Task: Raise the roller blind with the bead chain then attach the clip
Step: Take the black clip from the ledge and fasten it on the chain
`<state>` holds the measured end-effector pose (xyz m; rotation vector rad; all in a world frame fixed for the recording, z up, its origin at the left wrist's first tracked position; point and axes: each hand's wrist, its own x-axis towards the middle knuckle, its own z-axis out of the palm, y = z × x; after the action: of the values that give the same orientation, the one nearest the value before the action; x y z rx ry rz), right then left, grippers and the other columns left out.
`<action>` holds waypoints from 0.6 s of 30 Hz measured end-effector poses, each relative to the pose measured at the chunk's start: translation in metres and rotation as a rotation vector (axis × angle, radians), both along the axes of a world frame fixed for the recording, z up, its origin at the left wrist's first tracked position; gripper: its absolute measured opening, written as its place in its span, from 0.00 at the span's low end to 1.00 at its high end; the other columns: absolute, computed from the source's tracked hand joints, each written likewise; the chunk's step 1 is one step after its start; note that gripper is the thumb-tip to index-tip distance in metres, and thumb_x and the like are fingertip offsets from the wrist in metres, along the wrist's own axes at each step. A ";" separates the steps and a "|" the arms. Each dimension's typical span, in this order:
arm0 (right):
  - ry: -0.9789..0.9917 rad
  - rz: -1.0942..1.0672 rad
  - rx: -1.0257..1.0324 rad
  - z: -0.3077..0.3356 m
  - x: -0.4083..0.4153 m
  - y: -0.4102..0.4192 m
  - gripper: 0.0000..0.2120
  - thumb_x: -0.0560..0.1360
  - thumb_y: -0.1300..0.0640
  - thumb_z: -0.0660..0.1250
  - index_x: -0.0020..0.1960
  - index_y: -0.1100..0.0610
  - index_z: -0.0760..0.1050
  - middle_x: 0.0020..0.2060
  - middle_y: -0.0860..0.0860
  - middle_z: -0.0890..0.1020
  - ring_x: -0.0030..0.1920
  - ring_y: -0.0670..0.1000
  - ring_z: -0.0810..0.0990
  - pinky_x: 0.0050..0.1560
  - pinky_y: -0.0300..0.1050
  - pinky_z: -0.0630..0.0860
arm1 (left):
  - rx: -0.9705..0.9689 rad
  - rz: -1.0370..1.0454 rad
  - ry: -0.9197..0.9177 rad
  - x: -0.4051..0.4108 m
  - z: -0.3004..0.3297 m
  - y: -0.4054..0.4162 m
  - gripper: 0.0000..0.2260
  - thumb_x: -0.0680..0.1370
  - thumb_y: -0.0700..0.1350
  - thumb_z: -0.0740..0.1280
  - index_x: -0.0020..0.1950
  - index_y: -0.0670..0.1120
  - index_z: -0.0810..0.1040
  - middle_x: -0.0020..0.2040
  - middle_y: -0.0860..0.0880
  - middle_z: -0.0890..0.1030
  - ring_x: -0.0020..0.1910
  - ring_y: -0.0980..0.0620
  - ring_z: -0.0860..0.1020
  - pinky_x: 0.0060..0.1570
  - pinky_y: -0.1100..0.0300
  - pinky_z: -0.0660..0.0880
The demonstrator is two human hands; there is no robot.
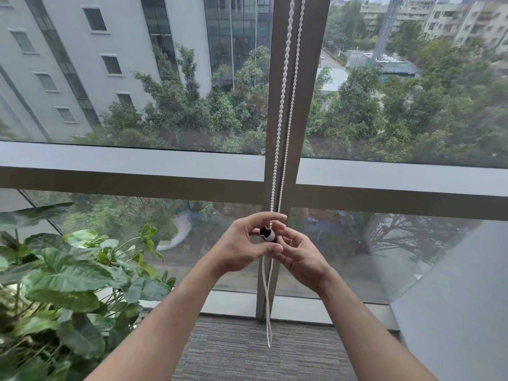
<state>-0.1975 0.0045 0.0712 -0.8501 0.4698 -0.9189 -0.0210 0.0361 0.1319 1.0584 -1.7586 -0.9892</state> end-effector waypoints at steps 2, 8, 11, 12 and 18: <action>0.009 -0.046 0.002 -0.003 -0.001 0.003 0.11 0.73 0.67 0.68 0.55 0.61 0.81 0.50 0.54 0.85 0.46 0.51 0.84 0.48 0.43 0.81 | -0.022 0.021 -0.011 0.002 -0.001 0.002 0.17 0.75 0.45 0.73 0.61 0.61 0.78 0.56 0.57 0.84 0.59 0.55 0.80 0.59 0.63 0.74; 0.061 -0.099 0.056 -0.023 0.004 0.011 0.10 0.71 0.67 0.69 0.51 0.62 0.82 0.42 0.58 0.84 0.39 0.51 0.83 0.46 0.42 0.81 | -0.037 0.211 0.204 0.007 -0.015 0.006 0.11 0.73 0.40 0.73 0.45 0.56 0.77 0.45 0.45 0.85 0.46 0.44 0.84 0.49 0.46 0.81; 0.081 -0.116 0.110 -0.037 0.009 0.017 0.10 0.71 0.67 0.69 0.51 0.63 0.81 0.42 0.58 0.84 0.39 0.51 0.84 0.46 0.41 0.82 | -0.038 0.266 0.214 0.011 -0.025 0.008 0.12 0.73 0.40 0.73 0.46 0.54 0.74 0.44 0.44 0.85 0.44 0.44 0.84 0.47 0.48 0.81; 0.082 -0.123 0.128 -0.042 0.010 0.020 0.10 0.70 0.67 0.70 0.51 0.63 0.81 0.42 0.58 0.84 0.39 0.52 0.84 0.46 0.41 0.82 | -0.039 0.268 0.202 0.012 -0.028 0.009 0.12 0.73 0.40 0.73 0.47 0.53 0.73 0.44 0.44 0.85 0.44 0.44 0.84 0.47 0.49 0.81; 0.079 -0.159 0.201 -0.073 0.024 0.036 0.10 0.69 0.68 0.69 0.50 0.63 0.79 0.41 0.58 0.84 0.40 0.52 0.84 0.45 0.41 0.82 | 0.005 0.232 0.107 0.024 -0.047 0.017 0.11 0.74 0.34 0.72 0.51 0.45 0.75 0.45 0.44 0.84 0.46 0.46 0.84 0.51 0.51 0.80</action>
<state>-0.1731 0.0402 -0.0015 -0.6749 0.6942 -0.9678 0.0033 0.0530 0.0849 1.1614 -1.5094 -0.8892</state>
